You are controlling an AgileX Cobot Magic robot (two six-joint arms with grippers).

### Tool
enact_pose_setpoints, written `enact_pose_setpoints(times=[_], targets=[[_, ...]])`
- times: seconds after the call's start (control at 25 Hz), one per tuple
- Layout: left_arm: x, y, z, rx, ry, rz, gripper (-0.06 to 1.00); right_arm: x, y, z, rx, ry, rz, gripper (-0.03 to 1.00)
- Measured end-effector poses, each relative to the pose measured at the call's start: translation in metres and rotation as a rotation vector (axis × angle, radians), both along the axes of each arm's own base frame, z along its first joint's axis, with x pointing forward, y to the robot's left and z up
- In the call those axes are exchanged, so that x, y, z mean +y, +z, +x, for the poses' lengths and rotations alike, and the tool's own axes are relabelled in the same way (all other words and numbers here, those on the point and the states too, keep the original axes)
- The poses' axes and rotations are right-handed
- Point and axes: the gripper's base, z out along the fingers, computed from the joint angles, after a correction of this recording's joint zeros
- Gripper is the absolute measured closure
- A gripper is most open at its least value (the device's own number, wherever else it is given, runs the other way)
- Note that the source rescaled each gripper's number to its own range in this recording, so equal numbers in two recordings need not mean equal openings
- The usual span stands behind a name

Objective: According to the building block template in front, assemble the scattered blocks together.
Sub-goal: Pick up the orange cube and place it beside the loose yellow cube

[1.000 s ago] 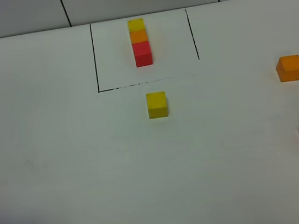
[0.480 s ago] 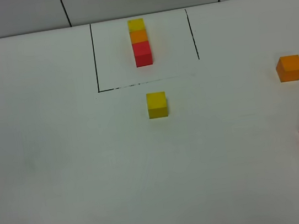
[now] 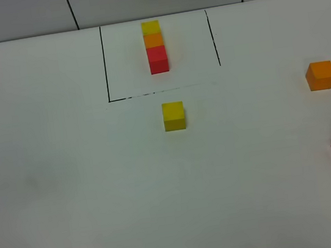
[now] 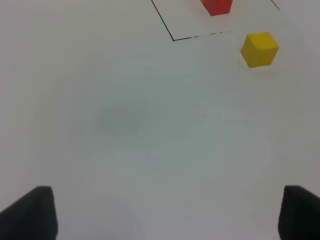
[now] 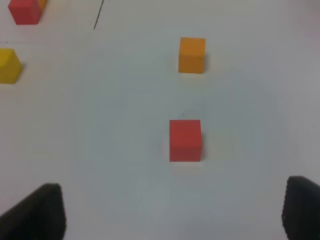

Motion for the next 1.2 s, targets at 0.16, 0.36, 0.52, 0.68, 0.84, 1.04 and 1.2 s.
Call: enact_pose_setpoints(times=[0.16,0.36,0.52,0.68,0.84,1.04,1.2], targets=[[0.0000,-0.0002,0.0001,0.002,0.002,-0.003,0.20,0.0000,0.0000,0.0000,0.000,-0.001,0.001,0.21],[-0.0001,-0.0002,0.0002,0.002,0.016,-0.003,0.38,0.0000,0.0000,0.0000,0.000,-0.001,0.002,0.21],[-0.0008,-0.0002,0.0006,0.002,0.085,-0.004,0.51,0.0000,0.0000,0.0000,0.000,-0.001,0.002,0.21],[-0.0010,-0.0002,0.0007,0.002,0.101,-0.004,0.61,0.0000,0.0000,0.0000,0.000,-0.001,0.002,0.21],[-0.0010,-0.0002,0.0007,0.002,0.103,-0.004,0.69,0.0000,0.0000,0.0000,0.000,-0.002,0.004,0.21],[-0.0010,-0.0002,0.0007,0.002,0.103,-0.004,0.78,0.0000,0.0000,0.0000,0.000,-0.002,0.004,0.21],[-0.0010,-0.0002,0.0007,0.002,0.103,-0.004,0.84,0.0000,0.0000,0.0000,0.000,-0.002,0.004,0.21]])
